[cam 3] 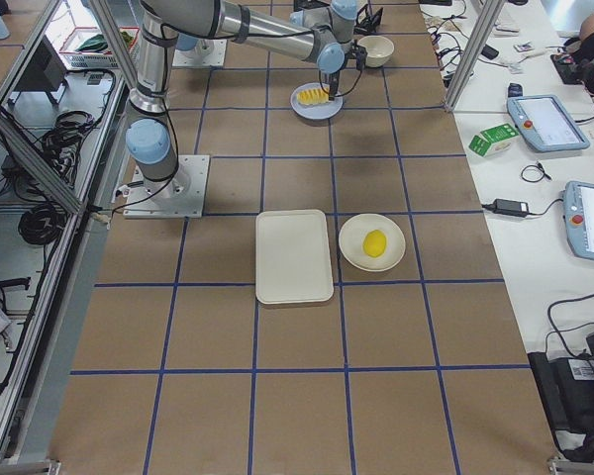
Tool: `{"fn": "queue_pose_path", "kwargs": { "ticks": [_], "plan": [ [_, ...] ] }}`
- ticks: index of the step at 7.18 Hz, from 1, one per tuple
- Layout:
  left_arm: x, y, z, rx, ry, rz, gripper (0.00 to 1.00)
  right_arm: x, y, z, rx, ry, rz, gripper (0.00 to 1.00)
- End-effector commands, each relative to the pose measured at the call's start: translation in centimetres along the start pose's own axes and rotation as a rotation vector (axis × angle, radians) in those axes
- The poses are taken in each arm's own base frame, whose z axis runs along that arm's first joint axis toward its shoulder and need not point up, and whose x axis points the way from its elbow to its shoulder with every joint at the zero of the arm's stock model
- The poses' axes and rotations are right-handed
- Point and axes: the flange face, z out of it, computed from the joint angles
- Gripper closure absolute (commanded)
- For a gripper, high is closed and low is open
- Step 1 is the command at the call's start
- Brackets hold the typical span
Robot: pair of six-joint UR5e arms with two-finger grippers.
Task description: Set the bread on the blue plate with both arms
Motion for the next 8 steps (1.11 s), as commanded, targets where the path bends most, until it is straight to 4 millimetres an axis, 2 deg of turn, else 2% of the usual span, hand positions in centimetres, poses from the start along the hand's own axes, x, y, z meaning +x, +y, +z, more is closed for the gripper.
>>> {"fn": "queue_pose_path", "kwargs": {
  "ticks": [1,2,3,4,6,8],
  "plan": [
    [0.0,0.0,0.3,-0.002,0.002,0.0,0.0,8.3,0.4,-8.4,0.006,0.006,0.016,0.0],
    [-0.1,0.0,0.3,-0.002,-0.004,0.0,0.0,11.6,1.1,-11.3,0.001,0.006,0.003,0.0],
    [-0.1,0.0,0.5,-0.004,-0.004,0.0,0.0,14.1,2.1,-13.4,-0.019,0.007,0.037,0.0],
    [-0.1,-0.1,0.5,-0.002,-0.004,0.0,0.0,15.5,2.9,-15.4,0.007,0.008,0.062,0.0],
    [-0.1,0.0,0.4,-0.001,-0.006,0.0,0.0,16.8,3.5,-16.7,0.028,0.09,0.076,0.0],
    [-0.1,0.0,0.4,-0.001,-0.006,-0.001,0.0,16.7,3.8,-16.2,0.015,0.09,0.075,0.0]
  ]
}}
